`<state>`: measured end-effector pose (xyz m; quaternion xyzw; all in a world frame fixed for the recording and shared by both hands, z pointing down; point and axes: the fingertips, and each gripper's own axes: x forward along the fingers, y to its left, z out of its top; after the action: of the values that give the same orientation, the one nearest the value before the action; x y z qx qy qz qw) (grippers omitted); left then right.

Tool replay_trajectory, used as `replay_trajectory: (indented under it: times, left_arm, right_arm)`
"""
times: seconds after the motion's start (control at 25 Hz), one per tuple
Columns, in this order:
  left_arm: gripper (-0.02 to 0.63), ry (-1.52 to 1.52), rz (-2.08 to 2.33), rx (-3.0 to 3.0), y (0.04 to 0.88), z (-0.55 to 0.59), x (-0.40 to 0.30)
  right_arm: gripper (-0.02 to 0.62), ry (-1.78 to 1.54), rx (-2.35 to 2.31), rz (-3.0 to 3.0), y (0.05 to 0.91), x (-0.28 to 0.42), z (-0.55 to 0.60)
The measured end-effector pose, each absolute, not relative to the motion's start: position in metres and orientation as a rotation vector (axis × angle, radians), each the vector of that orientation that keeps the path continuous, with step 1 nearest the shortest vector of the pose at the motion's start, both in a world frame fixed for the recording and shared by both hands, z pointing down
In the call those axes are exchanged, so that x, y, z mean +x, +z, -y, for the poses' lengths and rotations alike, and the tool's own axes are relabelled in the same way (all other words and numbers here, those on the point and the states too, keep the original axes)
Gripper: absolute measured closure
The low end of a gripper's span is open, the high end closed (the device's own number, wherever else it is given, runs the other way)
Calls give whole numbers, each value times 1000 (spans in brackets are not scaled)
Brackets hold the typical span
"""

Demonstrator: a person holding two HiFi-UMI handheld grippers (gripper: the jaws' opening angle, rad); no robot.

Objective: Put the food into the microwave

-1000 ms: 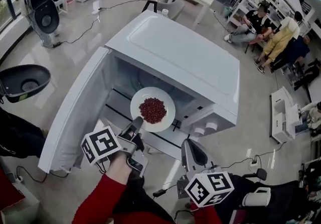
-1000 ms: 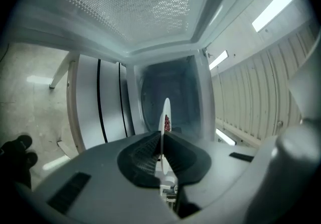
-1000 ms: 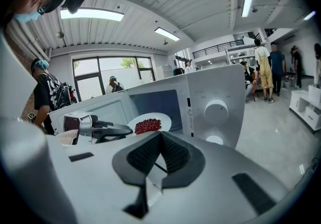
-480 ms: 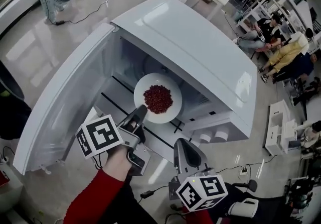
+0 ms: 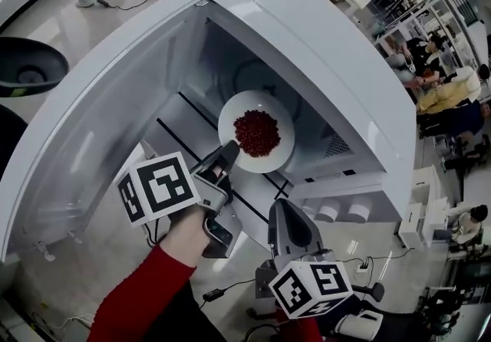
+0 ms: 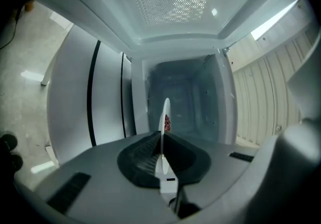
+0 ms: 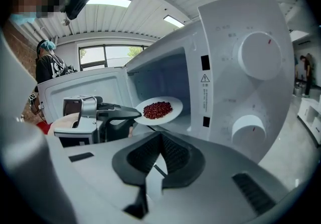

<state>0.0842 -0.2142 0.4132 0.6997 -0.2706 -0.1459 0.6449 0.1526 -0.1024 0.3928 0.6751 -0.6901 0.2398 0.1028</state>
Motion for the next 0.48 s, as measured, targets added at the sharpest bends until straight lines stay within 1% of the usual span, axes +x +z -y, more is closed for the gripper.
replay_trajectory:
  times: [0.24,0.48]
  left_arm:
    - [586,-341,618,1595,413,230,84]
    - [586,-347,631,1592,419,250,106]
  right_arm:
    - [581,691,1978,2021,395,149,116]
    - [581,668,1950,2022,406,159,125]
